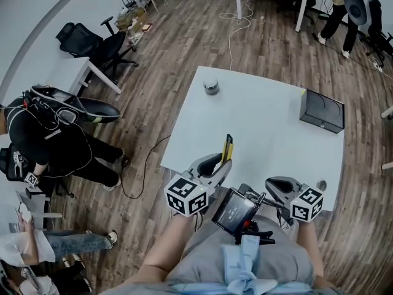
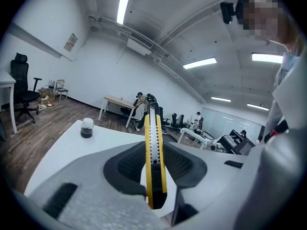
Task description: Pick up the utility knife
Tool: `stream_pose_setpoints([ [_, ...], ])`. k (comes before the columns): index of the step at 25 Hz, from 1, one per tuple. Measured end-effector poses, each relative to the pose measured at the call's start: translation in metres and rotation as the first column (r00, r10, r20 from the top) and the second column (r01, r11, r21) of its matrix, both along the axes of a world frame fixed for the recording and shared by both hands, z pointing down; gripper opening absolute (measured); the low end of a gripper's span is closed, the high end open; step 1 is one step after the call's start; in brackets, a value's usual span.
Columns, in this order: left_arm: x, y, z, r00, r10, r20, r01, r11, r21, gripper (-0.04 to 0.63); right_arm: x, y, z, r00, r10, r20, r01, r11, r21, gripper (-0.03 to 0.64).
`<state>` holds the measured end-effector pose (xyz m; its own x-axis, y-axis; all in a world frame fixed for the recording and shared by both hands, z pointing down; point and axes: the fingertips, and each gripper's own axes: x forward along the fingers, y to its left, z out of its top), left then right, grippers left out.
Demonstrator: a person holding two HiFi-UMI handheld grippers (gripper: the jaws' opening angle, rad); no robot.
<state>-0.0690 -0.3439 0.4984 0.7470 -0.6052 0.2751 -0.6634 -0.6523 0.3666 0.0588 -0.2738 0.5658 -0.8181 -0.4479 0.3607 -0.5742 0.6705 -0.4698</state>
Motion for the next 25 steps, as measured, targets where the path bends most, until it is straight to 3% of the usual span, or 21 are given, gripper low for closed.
stream_pose_setpoints([
  [11, 0.007, 0.011, -0.005, 0.997, 0.033, -0.077, -0.027, 0.996, 0.080, 0.124, -0.005, -0.004, -0.013, 1.000, -0.009, 0.018, 0.008, 0.998, 0.054, 0.029],
  [25, 0.014, 0.014, -0.008, 0.994, 0.057, -0.095, -0.045, 0.991, 0.128, 0.124, -0.010, -0.001, -0.028, 0.997, -0.062, 0.043, 0.057, 0.992, 0.109, 0.029],
])
